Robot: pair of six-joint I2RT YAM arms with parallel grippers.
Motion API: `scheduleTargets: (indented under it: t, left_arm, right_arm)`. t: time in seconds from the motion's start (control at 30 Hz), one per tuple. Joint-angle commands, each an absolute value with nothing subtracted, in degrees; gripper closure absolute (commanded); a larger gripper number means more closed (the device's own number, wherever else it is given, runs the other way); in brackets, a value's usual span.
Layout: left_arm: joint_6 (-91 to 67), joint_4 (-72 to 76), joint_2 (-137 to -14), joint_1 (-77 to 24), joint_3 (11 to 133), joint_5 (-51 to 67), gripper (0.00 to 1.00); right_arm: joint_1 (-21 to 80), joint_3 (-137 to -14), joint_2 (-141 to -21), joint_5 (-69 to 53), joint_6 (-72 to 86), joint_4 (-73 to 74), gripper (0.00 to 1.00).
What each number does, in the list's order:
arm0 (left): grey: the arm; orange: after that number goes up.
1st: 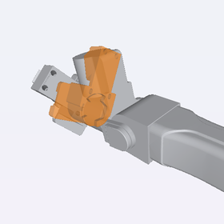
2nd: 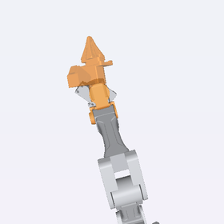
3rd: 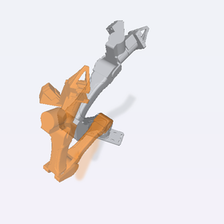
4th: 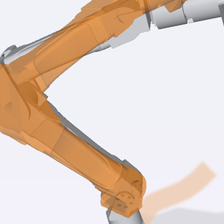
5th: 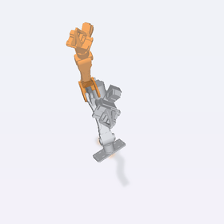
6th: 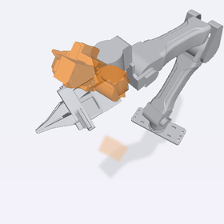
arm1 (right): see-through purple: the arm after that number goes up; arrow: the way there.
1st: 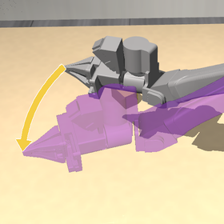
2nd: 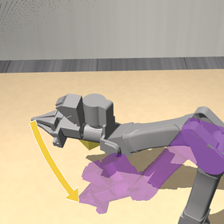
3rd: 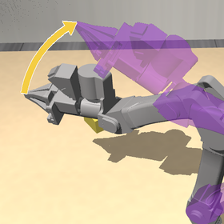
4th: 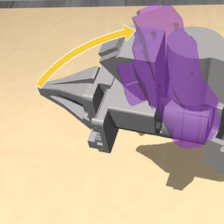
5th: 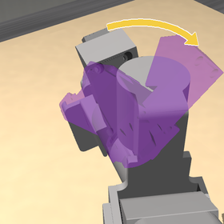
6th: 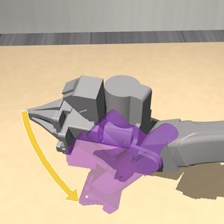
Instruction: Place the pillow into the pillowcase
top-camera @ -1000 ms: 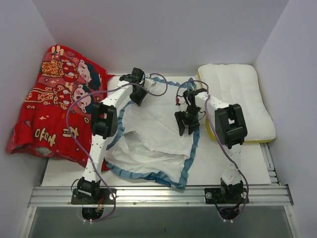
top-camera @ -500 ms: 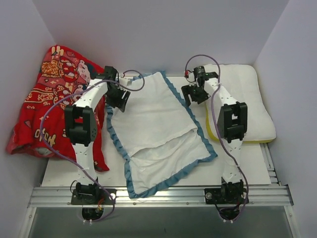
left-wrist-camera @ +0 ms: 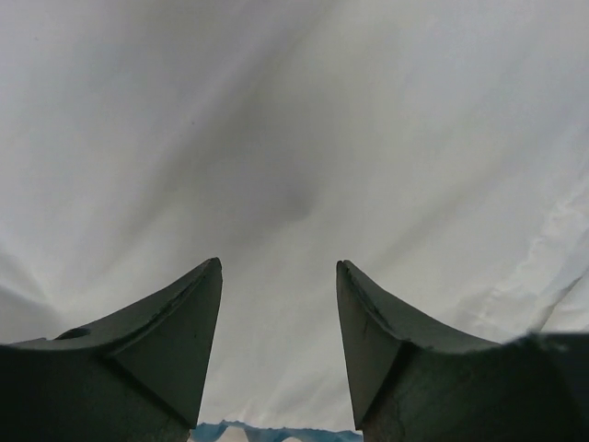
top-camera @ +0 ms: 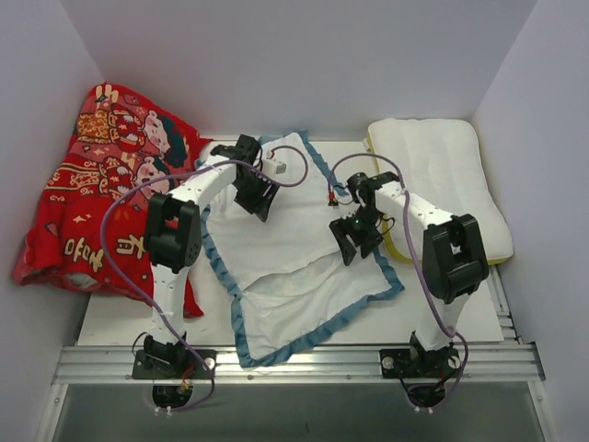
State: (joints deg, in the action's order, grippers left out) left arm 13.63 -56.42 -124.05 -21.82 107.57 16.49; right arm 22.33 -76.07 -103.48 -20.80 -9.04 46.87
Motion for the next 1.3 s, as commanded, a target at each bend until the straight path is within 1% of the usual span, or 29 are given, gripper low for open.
scheduleTargets:
  t: [0.0, 0.07, 0.13, 0.17, 0.2, 0.23, 0.27, 0.37, 0.43, 0.47, 0.5, 0.57, 0.67, 0.73, 0.77, 0.8, 0.83, 0.87, 0.93, 0.97, 1.0, 1.1, 1.13, 1.2, 1.27]
  left_arm:
    - [11.34, -54.76, -126.73, -21.18, 108.01, 16.35, 0.39]
    - [10.99, -54.67, -129.27, -21.01, 108.98, 16.26, 0.4]
    - [10.29, -54.93, -132.34, -20.48, 110.47, 15.74, 0.41]
    - [10.02, -54.84, -133.41, -20.04, 112.22, 15.56, 0.42]
    - [9.41, -54.93, -134.46, -19.6, 113.45, 15.38, 0.42]
    - [9.06, -54.93, -135.69, -19.16, 114.77, 15.29, 0.42]
    - [8.7, -55.02, -138.23, -18.03, 116.61, 15.21, 0.42]
    - [8.52, -54.84, -143.6, -17.31, 125.66, 13.89, 0.42]
    - [10.45, -54.84, -146.32, -17.31, 131.9, 13.62, 0.41]
    - [10.72, -54.84, -147.21, -17.23, 133.92, 13.28, 0.39]
    - [10.72, -54.84, -148.09, -16.88, 138.64, 13.01, 0.38]
    - [11.07, -54.84, -149.76, -16.35, 143.06, 12.13, 0.35]
    - [11.16, -54.67, -150.03, -14.51, 147.92, 10.81, 0.3]
    - [11.42, -54.67, -147.59, -13.1, 147.05, 11.51, 0.28]
    - [11.6, -54.58, -146.26, -12.66, 145.91, 14.21, 0.27]
    - [11.6, -54.41, -144.6, -12.4, 144.42, 15.89, 0.27]
    - [11.51, -54.4, -140.93, -11.96, 142.84, 17.56, 0.26]
    - [11.17, -53.71, -138.8, -11.95, 138.82, 19.41, 0.25]
    - [10.29, -52.83, -132.58, -12.39, 134.76, 23.8, 0.22]
    - [9.94, -51.95, -130.71, -12.57, 130.82, 24.78, 0.21]
    - [9.58, -51.86, -128.95, -12.83, 129.39, 25.92, 0.1]
    - [10.11, -51.68, -123.15, -14.06, 124.65, 25.93, 0.07]
    - [10.28, -51.68, -120.87, -14.06, 123.76, 25.93, 0.03]
    - [10.63, -51.68, -118.06, -14.06, 121.57, 25.23, 0.03]
    - [10.9, -51.68, -116.29, -13.98, 119.98, 24.7, 0.03]
  right_arm:
    - [21.45, -76.37, -106.69, -16.45, -9.66, 49.92, 0.43]
    - [20.13, -78.74, -111.41, -14.16, -9.93, 49.75, 0.44]
    - [18.47, -84.79, -115.29, -13.62, -9.5, 49.92, 0.45]
    - [16.8, -87.16, -119.05, -13.8, -9.32, 50.01, 0.44]
    - [15.92, -92.41, -120.83, -14.32, -9.14, 50.01, 0.45]
    - [15.39, -94.9, -122.68, -14.24, -8.97, 50.01, 0.45]
    - [14.42, -97.62, -125.83, -14.41, -8.88, 50.01, 0.45]
    - [13.45, -105.01, -130.42, -13.45, -8.53, 49.49, 0.45]
    - [12.31, -108.7, -131.57, -11.53, -8.0, 48.43, 0.45]
    - [11.78, -109.59, -131.92, -11.25, -7.65, 46.77, 0.45]
    - [10.65, -110.82, -131.75, -11.42, -7.04, 46.06, 0.43]
    - [9.67, -113.97, -130.7, -14.31, -6.51, 45.62, 0.4]
    - [9.58, -112.78, -125.35, -17.75, -8.0, 45.7, 0.35]
    - [9.49, -110.84, -119.75, -19.33, -7.74, 45.88, 0.3]
    - [9.58, -109.26, -117.79, -20.03, -7.82, 45.88, 0.24]
    - [9.58, -108.47, -115.77, -19.78, -7.82, 45.97, 0.21]
    - [9.41, -107.85, -112.36, -18.73, -7.47, 45.79, 0.19]
    - [9.32, -107.49, -110.85, -15.68, -7.38, 45.79, 0.15]
    - [8.62, -106.88, -107.95, -12.5, -6.86, 45.62, 0.1]
    - [7.22, -106.88, -107.49, -11.35, -6.59, 45.53, 0.04]
    - [6.16, -107.14, -107.32, -9.42, -6.16, 45.53, 0.0]
    - [0.19, -108.1, -108.89, -7.04, -3.44, 44.74, 0.0]
    - [-2.09, -110.11, -110.98, -6.94, -2.82, 44.65, 0.0]
    - [-7.09, -114.75, -115.02, -6.77, -1.15, 44.47, 0.0]
    - [-9.48, -118.37, -118.11, -6.24, -0.88, 44.12, 0.0]
